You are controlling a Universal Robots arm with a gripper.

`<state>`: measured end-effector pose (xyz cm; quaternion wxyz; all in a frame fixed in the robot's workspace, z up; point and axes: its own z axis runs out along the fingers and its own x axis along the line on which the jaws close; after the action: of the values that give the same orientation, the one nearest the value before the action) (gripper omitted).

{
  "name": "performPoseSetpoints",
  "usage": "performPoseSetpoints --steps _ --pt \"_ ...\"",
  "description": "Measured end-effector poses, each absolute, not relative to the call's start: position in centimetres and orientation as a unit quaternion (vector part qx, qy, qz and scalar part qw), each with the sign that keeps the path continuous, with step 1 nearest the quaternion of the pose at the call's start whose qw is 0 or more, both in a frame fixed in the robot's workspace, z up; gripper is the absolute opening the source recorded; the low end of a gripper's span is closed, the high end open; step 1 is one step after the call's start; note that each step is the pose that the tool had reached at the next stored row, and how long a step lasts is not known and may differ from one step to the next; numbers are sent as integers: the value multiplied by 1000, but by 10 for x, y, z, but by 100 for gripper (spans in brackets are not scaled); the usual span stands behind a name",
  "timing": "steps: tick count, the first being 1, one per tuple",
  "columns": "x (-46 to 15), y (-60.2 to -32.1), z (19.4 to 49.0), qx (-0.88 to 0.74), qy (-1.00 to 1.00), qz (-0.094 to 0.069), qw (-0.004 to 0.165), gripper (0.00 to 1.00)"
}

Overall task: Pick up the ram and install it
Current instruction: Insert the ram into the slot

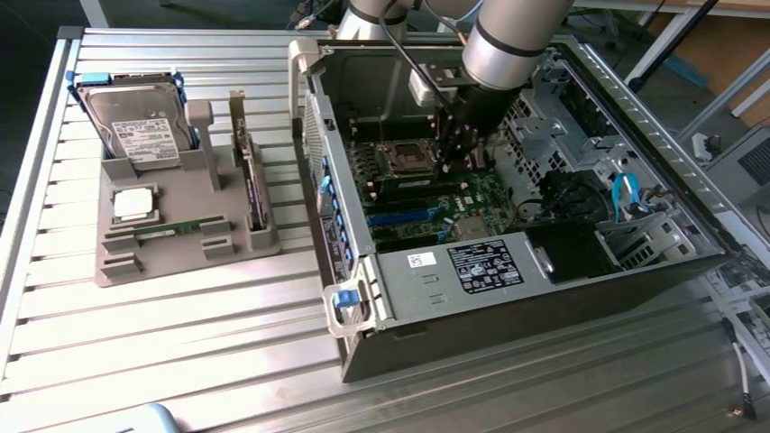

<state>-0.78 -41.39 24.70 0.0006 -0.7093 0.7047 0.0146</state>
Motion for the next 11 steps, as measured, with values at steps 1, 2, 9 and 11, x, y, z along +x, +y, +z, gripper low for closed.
performPoseSetpoints --steps 1,2,9,11 --pt "-8 -414 247 -709 705 15 1 12" --pt "-8 -414 247 -709 705 15 1 12" --pt "-8 -414 246 -707 707 15 1 12" --pt "-8 -414 246 -706 708 15 1 12"
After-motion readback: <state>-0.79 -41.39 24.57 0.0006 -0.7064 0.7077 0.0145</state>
